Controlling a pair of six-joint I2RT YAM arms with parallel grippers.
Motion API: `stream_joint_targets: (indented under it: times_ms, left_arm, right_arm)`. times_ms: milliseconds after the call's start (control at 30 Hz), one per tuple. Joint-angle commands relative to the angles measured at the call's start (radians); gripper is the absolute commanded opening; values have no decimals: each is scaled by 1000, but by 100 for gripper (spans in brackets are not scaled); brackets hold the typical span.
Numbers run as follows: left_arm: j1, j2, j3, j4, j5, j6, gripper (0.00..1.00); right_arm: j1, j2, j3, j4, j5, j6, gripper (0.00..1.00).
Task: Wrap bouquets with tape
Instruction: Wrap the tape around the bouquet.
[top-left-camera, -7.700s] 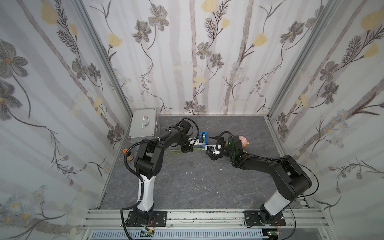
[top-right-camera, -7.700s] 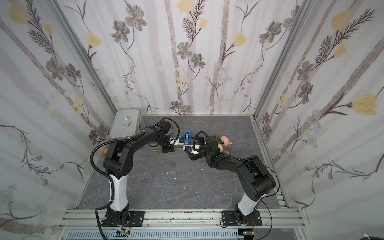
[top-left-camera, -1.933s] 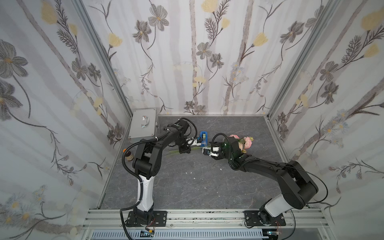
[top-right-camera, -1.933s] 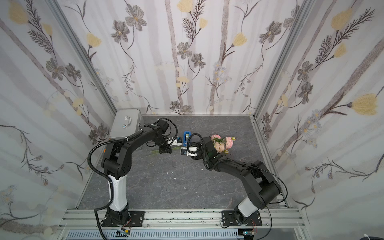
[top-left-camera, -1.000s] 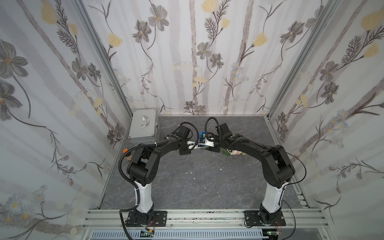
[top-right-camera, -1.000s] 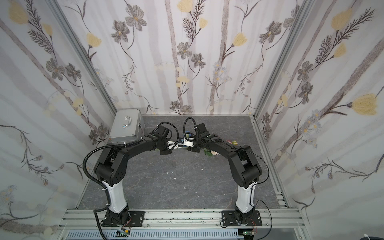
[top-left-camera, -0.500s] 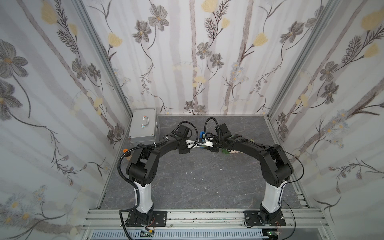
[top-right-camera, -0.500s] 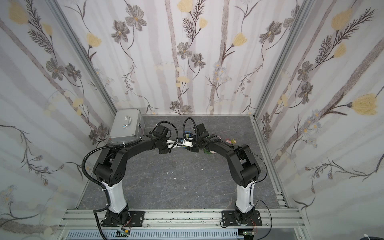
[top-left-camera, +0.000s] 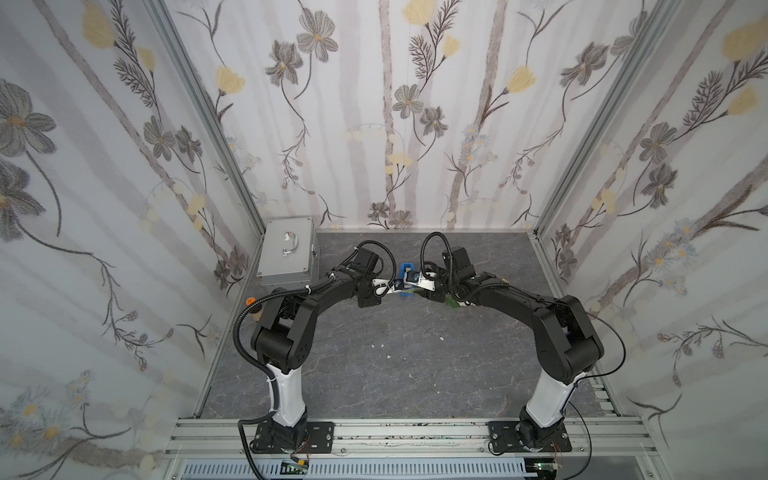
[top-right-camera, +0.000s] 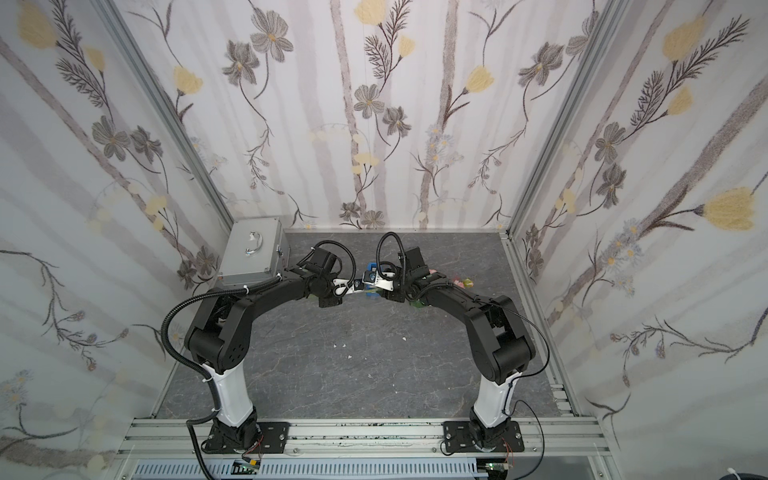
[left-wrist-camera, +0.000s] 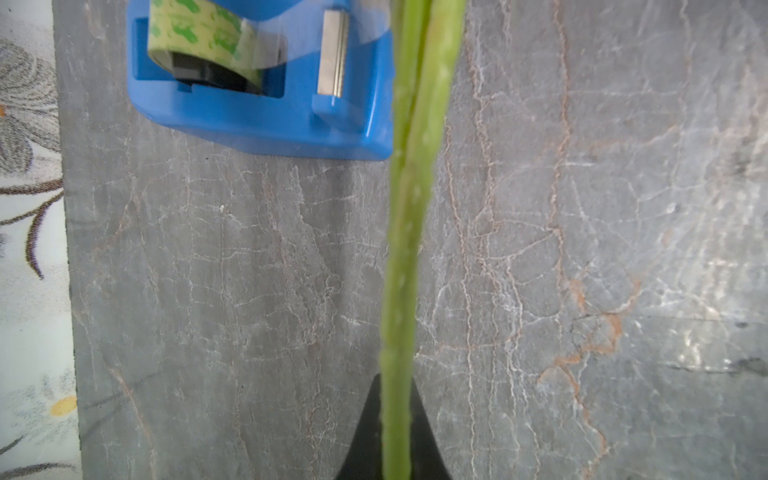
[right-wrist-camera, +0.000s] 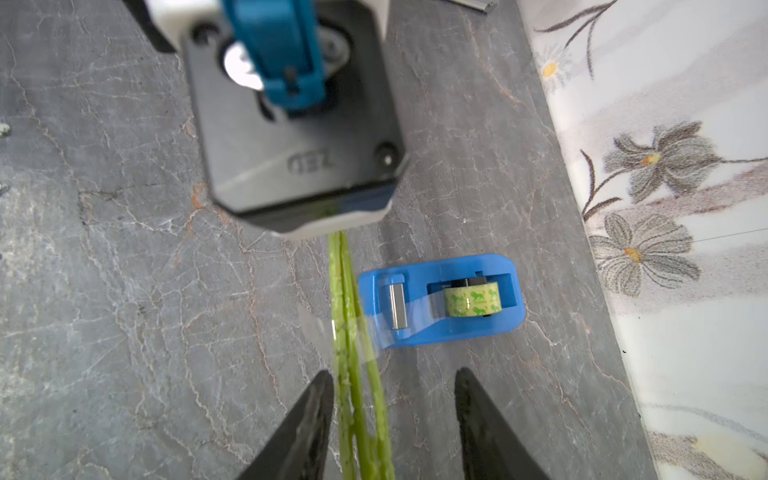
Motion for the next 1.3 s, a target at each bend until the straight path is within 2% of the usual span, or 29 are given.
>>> stream_joint_targets:
  times_ms: [0, 233, 400, 567, 967, 1100, 1267]
  left_arm:
    - [2, -14, 7, 21, 31, 7, 0]
    - [2, -31, 17, -3, 57, 2, 0]
    - [4, -35, 21, -17, 57, 5, 0]
    - [3, -33, 20, -23, 60, 5, 0]
    - [4, -36, 23, -36, 76, -4, 0]
    - [5, -33, 26, -39, 83, -9, 0]
    - [4, -29, 39, -44, 88, -17, 0]
  right_arm:
    - [-9, -19, -15, 68, -83, 13, 50]
    - [-9, -53, -121, 142, -127, -157, 54]
    - [-6, -65, -177, 281, -97, -167, 59]
    - [3, -49, -193, 372, -60, -174, 59]
    - [18, 54, -145, 448, 13, -187, 49]
    - [24, 74, -147, 488, 35, -188, 40]
    - [32, 90, -150, 507, 61, -209, 33]
